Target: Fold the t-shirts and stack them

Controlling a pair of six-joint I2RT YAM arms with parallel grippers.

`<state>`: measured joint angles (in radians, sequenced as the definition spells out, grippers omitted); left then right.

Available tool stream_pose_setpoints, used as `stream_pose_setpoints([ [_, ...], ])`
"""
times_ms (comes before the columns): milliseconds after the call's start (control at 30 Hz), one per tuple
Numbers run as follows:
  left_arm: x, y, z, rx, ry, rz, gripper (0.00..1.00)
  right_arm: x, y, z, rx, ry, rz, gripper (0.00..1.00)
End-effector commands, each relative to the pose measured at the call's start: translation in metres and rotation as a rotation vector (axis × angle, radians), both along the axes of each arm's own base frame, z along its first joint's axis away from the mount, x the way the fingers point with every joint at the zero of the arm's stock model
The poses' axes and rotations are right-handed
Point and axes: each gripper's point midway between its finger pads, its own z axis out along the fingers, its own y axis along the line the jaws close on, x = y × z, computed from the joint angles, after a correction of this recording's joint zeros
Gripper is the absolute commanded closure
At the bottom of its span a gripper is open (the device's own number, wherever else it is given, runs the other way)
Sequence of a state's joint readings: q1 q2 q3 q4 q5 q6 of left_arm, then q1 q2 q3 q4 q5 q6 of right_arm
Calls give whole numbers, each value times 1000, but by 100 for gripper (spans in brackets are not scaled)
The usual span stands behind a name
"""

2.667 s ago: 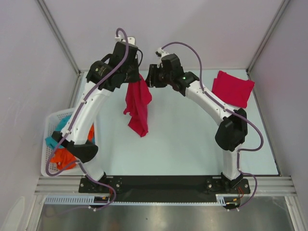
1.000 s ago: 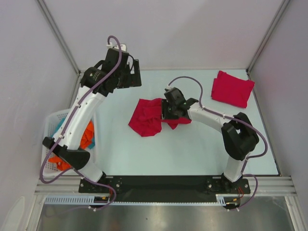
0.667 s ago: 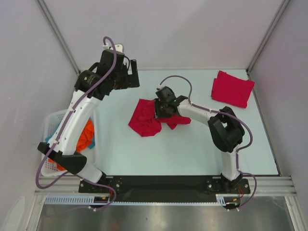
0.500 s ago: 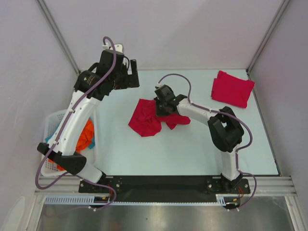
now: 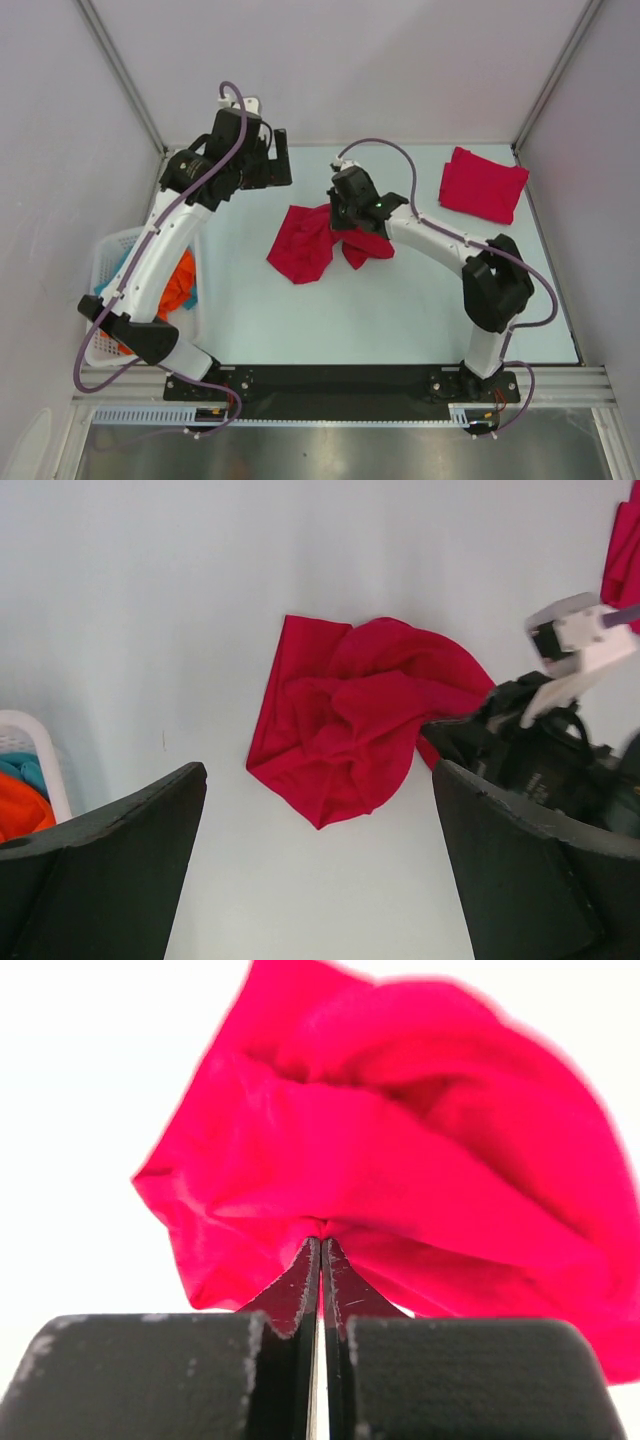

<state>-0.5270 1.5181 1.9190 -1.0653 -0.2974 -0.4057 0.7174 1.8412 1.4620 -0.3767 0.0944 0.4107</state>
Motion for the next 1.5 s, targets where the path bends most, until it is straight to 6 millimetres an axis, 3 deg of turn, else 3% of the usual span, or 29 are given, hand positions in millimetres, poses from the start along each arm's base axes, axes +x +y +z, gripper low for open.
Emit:
stream_pose_setpoints([
  [0,1,-4,5,-27,-37,-34,0,7,-8,83,64,-185,-34,100],
  [133,13,-18,-22,-31,17,-61,0,-2,-29,118,39,-255,-75,100],
  [200,17,-22,-31,-31,39,-66,0,-8,-43,127,21,-273,-100,100],
  [233,19,-25,-33,-36,43,-70,0,-13,-56,147,31,-317,-132,100],
  [333,24,-35,-43,-56,65,-92,0,-19,-78,174,41,-367,-173,100],
  [500,29,-44,-57,-71,92,-111,1,-23,-91,220,64,-435,-199,100],
  [633,32,-52,-64,-91,104,-129,1,-27,-92,234,54,-454,-194,100],
  [900,34,-85,-64,-191,108,-202,2,-15,-82,227,19,-439,-181,100],
  [1233,34,-105,-84,-244,142,-258,5,-10,-75,262,29,-490,-174,100],
  [1467,35,-111,-82,-260,133,-278,6,-7,-71,281,30,-520,-168,100],
])
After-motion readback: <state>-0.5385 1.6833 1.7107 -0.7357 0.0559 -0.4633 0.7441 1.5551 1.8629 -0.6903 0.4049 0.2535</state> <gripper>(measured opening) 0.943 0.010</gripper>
